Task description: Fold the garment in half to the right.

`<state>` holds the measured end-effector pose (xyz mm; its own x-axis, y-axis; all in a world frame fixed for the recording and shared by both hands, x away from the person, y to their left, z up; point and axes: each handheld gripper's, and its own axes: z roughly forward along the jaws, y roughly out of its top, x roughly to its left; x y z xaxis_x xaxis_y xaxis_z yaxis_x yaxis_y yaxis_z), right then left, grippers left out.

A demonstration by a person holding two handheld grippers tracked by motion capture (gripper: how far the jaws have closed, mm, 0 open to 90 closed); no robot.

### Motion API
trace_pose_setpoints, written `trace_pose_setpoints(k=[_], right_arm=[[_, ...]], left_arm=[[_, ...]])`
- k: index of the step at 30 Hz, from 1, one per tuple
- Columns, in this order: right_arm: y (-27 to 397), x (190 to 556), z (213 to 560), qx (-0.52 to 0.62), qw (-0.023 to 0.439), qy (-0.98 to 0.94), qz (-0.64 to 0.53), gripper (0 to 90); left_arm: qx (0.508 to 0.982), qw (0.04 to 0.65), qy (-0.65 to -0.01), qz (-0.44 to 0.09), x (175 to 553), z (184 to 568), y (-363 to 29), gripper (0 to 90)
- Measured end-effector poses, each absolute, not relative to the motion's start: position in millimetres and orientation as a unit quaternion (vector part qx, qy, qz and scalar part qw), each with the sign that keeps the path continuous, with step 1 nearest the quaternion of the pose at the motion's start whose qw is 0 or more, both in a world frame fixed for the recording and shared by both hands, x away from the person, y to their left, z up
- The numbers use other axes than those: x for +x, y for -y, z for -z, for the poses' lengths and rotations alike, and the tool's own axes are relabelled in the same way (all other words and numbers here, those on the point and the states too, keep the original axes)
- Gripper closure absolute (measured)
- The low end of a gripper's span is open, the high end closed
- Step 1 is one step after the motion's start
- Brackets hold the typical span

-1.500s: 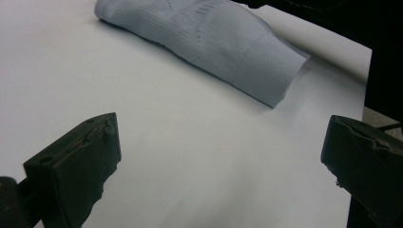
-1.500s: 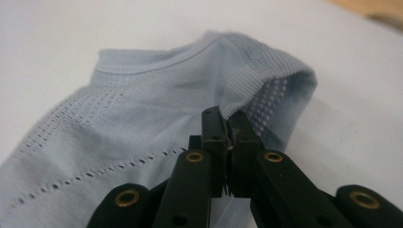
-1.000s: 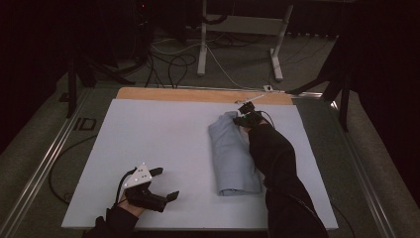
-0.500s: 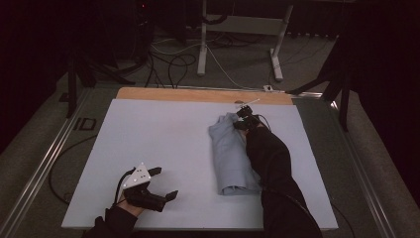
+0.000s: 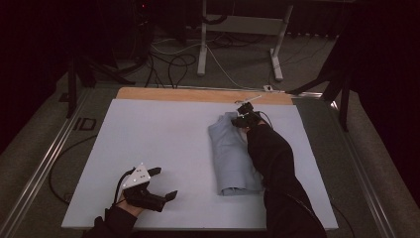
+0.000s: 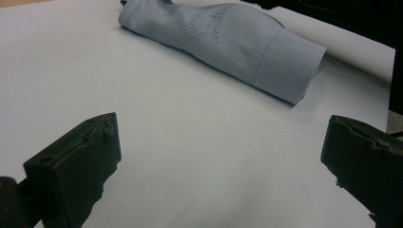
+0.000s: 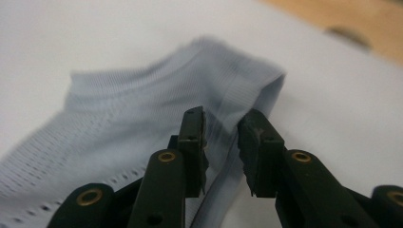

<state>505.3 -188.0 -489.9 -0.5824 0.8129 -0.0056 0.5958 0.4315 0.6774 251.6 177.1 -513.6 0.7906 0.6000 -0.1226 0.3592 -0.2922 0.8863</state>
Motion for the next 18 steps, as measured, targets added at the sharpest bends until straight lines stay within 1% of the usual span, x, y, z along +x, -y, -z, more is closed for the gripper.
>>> trace_pose_setpoints(k=[1,4,5,8,9,10,12,13,18], right_arm=[[187,505,486,0.425,0.171,-0.825,-0.330,71.2],[182,504,479,0.417,0.171,-0.823,-0.346,84.8],[179,504,478,0.416,0.171,-0.822,-0.348,87.1],[175,504,479,0.412,0.173,-0.824,-0.348,87.6],[172,504,481,0.416,0.190,-0.824,-0.335,88.0],[171,505,482,0.418,0.193,-0.824,-0.331,88.2],[171,506,485,0.419,0.192,-0.825,-0.327,88.3],[173,509,492,0.434,0.192,-0.824,-0.309,88.3],[180,514,500,0.449,0.184,-0.819,-0.305,88.3]], left_arm=[[0.795,0.513,-0.302,-0.117,252,514,-177,0.1],[0.796,0.512,-0.300,-0.116,251,514,-177,0.1],[0.797,0.511,-0.300,-0.117,251,514,-177,0.1],[0.797,0.512,-0.300,-0.116,251,514,-178,0.1],[0.796,0.513,-0.300,-0.115,251,514,-178,0.1],[0.795,0.514,-0.301,-0.115,251,514,-178,0.1],[0.795,0.514,-0.301,-0.116,251,514,-179,0.1],[0.794,0.515,-0.301,-0.116,251,514,-179,0.1],[0.795,0.514,-0.303,-0.113,252,515,-179,0.1]])
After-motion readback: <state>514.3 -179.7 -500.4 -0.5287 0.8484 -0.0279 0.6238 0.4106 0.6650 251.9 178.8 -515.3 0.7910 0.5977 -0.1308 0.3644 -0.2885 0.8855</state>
